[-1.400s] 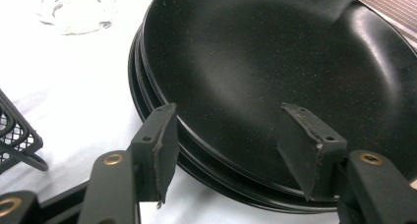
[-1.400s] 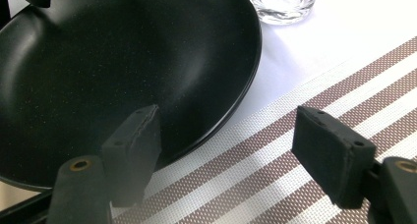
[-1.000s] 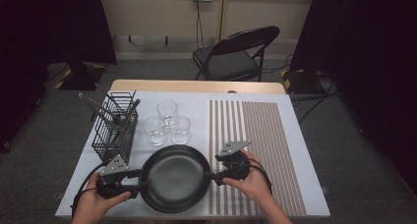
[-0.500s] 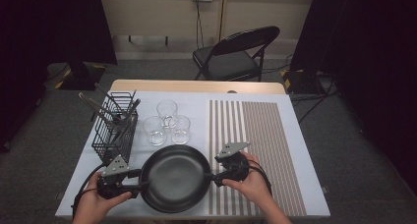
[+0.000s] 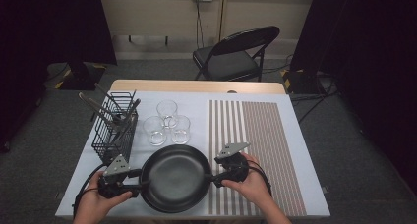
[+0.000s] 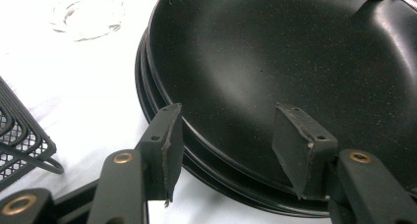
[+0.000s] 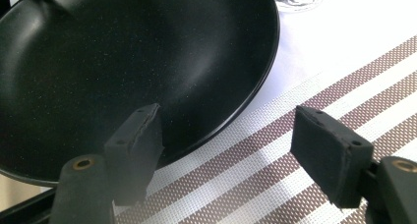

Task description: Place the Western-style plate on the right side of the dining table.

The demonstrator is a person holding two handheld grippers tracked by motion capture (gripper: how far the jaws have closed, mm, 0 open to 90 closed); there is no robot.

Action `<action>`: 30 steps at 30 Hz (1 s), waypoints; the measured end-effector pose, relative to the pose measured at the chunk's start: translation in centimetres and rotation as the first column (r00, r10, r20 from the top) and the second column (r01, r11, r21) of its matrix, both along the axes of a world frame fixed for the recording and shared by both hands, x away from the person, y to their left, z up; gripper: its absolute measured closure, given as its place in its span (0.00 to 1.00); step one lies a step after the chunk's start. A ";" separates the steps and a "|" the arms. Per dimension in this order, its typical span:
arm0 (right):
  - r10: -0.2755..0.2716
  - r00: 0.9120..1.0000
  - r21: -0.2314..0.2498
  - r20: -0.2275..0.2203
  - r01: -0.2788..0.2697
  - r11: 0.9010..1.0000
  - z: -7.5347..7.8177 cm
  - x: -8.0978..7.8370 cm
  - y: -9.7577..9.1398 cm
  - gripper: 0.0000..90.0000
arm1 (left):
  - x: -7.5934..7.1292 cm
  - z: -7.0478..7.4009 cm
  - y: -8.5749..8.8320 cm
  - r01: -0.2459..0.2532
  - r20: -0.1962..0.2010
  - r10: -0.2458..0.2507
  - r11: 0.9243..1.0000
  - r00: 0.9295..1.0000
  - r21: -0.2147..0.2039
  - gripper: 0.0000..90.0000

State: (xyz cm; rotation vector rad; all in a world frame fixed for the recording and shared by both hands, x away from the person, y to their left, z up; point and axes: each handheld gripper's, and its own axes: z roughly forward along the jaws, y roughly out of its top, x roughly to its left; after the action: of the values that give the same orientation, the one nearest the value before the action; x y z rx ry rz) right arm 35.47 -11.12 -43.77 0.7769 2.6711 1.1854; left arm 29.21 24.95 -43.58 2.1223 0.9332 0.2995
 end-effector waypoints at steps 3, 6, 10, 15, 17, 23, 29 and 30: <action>-0.003 1.000 0.000 -0.005 0.003 1.000 0.0 -0.1 0.0 0.30 | 0.0 0.0 0.0 -0.001 0.003 0.001 1.000 1.000 0.005 0.51; -0.006 1.000 0.002 -0.012 0.006 1.000 -0.1 -0.1 0.0 0.30 | 0.0 0.0 -0.1 0.000 0.005 0.000 1.000 1.000 0.003 0.51; -0.013 1.000 0.007 -0.017 0.013 1.000 -0.1 -0.1 0.0 0.30 | 0.1 -0.1 -0.1 0.000 0.005 0.000 1.000 1.000 0.003 0.52; -0.015 1.000 0.010 -0.018 0.015 1.000 -0.2 -0.1 0.0 0.30 | 0.1 -0.1 -0.2 0.001 0.008 -0.001 1.000 1.000 0.012 0.53; -0.021 0.999 0.016 -0.024 0.021 1.000 -0.2 -0.2 0.0 0.30 | 0.2 0.0 -0.3 -0.001 0.004 0.001 1.000 1.000 0.013 0.53; -0.034 0.999 0.021 -0.030 0.034 0.999 -0.2 -0.3 -0.1 0.30 | 0.3 0.0 -0.4 -0.006 0.003 0.006 1.000 1.000 0.015 0.53; -0.038 0.999 0.012 -0.011 0.038 0.999 -0.1 -0.5 -0.1 0.31 | 0.5 0.0 -0.6 0.000 0.006 0.000 1.000 1.000 0.017 0.54; -0.040 0.999 0.016 -0.014 0.040 0.999 -0.1 -0.5 -0.2 0.31 | 0.6 -0.1 -0.6 0.007 0.008 -0.008 1.000 1.000 0.023 0.54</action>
State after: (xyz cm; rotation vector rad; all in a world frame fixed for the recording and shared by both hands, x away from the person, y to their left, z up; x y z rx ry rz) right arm 34.94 -11.30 -43.86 0.8401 2.6466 1.1985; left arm 29.80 24.31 -43.63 2.1435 0.9210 0.3162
